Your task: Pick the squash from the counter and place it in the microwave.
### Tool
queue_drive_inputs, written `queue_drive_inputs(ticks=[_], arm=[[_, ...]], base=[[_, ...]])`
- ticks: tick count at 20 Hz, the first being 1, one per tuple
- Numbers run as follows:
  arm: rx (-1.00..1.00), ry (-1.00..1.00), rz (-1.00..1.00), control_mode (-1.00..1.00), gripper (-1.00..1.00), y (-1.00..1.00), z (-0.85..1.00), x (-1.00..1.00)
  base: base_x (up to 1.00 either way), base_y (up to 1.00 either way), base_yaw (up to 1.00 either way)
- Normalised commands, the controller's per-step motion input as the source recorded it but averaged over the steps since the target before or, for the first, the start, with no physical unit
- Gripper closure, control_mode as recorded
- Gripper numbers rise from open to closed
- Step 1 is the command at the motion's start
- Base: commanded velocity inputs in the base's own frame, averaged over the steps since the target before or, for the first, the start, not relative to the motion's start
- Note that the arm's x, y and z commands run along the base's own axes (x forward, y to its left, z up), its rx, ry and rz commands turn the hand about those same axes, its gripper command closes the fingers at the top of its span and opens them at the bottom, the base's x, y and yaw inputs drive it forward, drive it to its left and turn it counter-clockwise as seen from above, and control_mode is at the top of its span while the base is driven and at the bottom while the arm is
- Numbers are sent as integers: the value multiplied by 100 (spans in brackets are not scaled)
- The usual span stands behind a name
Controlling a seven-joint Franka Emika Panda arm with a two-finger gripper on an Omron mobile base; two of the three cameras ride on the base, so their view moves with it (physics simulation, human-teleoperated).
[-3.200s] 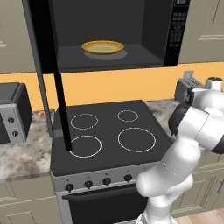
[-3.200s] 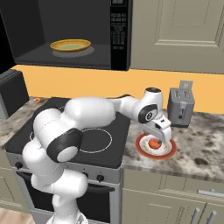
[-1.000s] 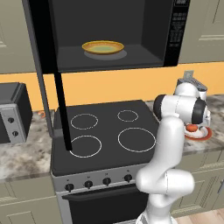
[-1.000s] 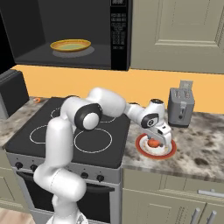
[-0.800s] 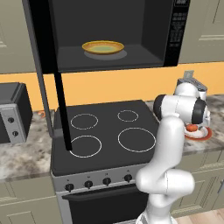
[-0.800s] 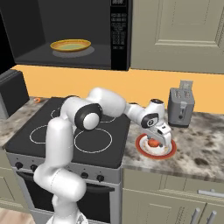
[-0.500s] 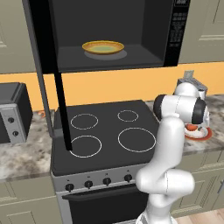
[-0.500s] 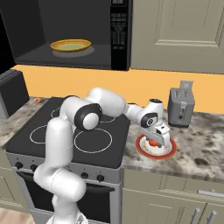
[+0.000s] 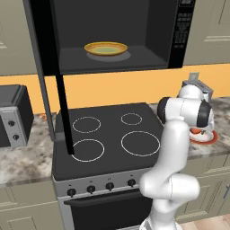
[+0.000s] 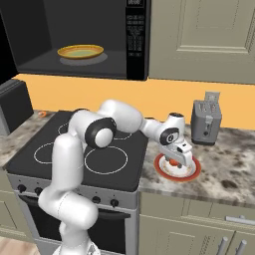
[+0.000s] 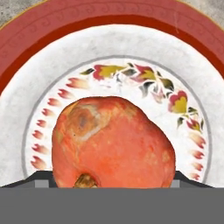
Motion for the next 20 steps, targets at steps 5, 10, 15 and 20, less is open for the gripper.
queue_drive_inputs(ticks=[5,10,15,20], arm=[[0,-8,1,-100,100,0,10,-16],[2,-11,8,-100,100,0,89,-76],[0,0,18,-100,100,0,100,-100],[0,0,21,-100,100,15,100,-97]], base=[[0,0,0],[0,0,0],[0,0,0],[0,0,0]])
